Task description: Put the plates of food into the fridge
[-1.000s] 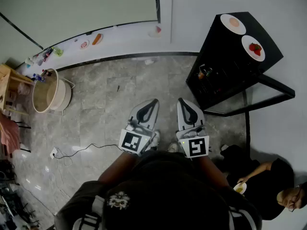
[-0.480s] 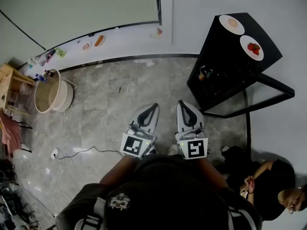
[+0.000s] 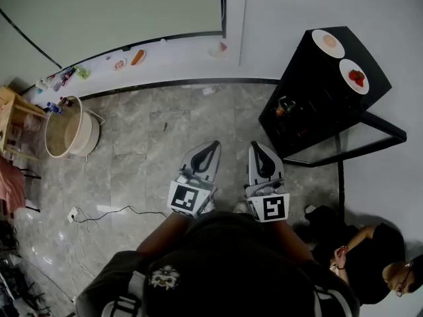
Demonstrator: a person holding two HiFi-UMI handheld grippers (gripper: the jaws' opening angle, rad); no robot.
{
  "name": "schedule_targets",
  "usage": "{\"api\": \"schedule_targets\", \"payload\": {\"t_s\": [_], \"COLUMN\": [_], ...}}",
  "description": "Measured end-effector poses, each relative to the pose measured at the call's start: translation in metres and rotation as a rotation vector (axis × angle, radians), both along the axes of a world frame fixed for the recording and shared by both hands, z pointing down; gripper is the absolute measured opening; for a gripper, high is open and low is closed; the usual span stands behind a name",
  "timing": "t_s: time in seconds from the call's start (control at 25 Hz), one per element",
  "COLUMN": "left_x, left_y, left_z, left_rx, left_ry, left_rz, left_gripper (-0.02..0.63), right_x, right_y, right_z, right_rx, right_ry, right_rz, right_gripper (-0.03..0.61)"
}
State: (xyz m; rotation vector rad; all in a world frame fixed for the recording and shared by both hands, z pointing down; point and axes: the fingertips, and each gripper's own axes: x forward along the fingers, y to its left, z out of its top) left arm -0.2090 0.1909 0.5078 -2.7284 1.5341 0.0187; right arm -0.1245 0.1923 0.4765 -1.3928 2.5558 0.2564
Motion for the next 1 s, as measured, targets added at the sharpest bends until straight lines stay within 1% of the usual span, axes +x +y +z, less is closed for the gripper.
{"api": "schedule_targets", "payload": {"t_s": [0.12,0.28,0.4,0.48,0.56,0.72,0.92,1.0], "left_x": [-0.016,-0.035,-0.054,-0.065,-0.072,-0.082,-0.084,-0.085], "left_y": [-0.007,-0.015,-0.021,-0.024,-0.028,-0.034,-0.043,-0.046], "left_z": [0.0,0.001,-0.009,-0.016,-0.017,-0.019,-0.024,-0.026], "left_rx": [0.003,0.006,0.027,0.047,0.048,0.049,0.056,0.063], "left_ry": [0.002,0.014,0.05,0.049,0.054,0.083,0.105,0.106], "left_rz": [0.008,0.029,0.013,0.001,0.008,0.018,0.037,0.04], "left_gripper": [0.022,0.022,0.023,0.023,0.021,0.021,0.023,0.022], "right_x": [-0.015,-0.035,-0.048,-0.054,-0.057,-0.066,-0.072,-0.072], "right_y": [-0.006,-0.012,-0.017,-0.019,-0.021,-0.022,-0.025,-0.028], "right_z": [-0.001,0.004,0.004,0.002,0.003,0.006,0.001,0.003], "right_rx": [-0.002,-0.015,-0.028,-0.029,-0.036,-0.065,-0.067,-0.07], "right_ry": [-0.007,0.037,0.035,0.027,0.028,0.033,0.033,0.049], "right_rz": [-0.001,0.021,0.04,0.056,0.072,0.085,0.096,0.1], "right_gripper": [0.025,0.025,0.025,0.025,0.025,0.025,0.025,0.025]}}
